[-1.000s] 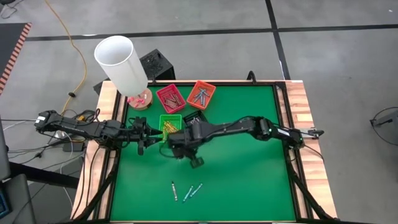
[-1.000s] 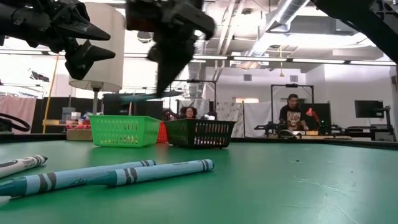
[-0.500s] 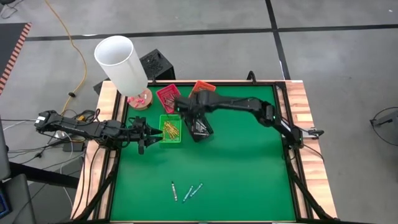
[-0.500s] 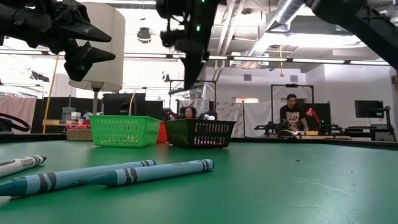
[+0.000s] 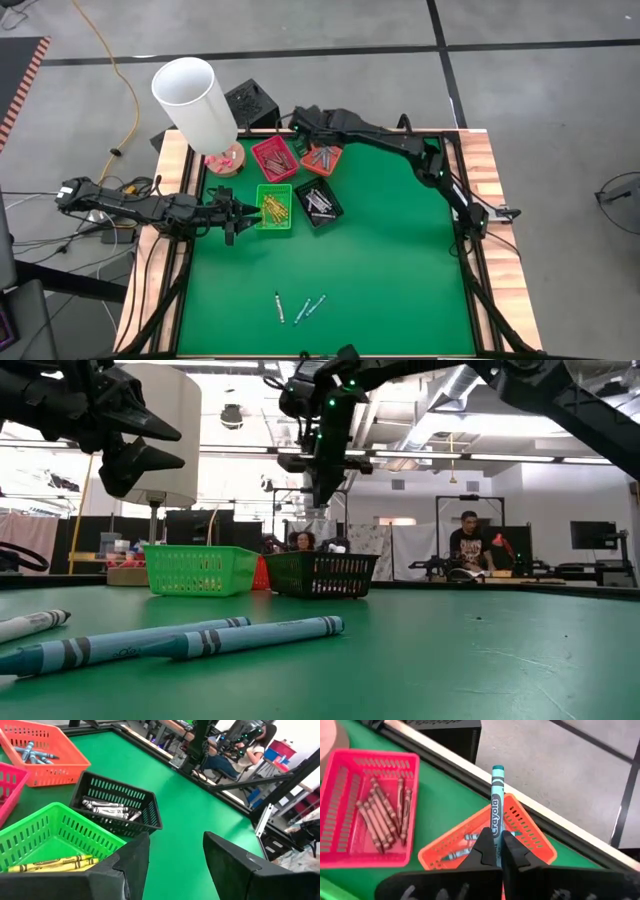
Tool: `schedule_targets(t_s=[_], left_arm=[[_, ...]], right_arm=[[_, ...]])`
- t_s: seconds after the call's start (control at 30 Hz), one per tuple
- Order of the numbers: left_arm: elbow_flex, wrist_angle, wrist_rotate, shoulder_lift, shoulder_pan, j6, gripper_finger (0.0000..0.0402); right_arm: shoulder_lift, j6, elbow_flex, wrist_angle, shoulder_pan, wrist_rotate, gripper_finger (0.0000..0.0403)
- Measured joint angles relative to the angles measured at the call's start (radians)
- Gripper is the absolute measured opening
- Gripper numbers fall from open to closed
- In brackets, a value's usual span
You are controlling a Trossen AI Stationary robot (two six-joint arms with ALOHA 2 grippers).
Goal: Sort crayons
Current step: Put the blue crayon into the orange bin
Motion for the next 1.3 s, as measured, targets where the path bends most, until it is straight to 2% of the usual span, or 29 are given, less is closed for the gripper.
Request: schedule_targets(t_s=[0.2, 0.47, 0.67, 1.3], left_arm=[[0.000, 0.000, 0.000, 0.000, 0.000, -0.009, 0.0176], [0.000, -0.038, 0.001, 0.000, 0.000, -0.045, 0.0175], [0.000, -0.081, 0.008, 0.000, 0.000, -0.081, 0.0175], [0.000, -0.113, 0.009, 0.000, 0.000, -0.083, 0.0176]], right_arm=[[0.014, 0.074, 0.000, 0.002, -0.017, 0.001, 0.0004], [0.067, 0.085, -0.001, -0.039, -0.034, -0.004, 0.0004], [0.112, -0.007, 0.000, -0.053, -0.051, -0.037, 0.0004], [0.129, -0.074, 0.000, -0.008, -0.120, -0.115, 0.0004]])
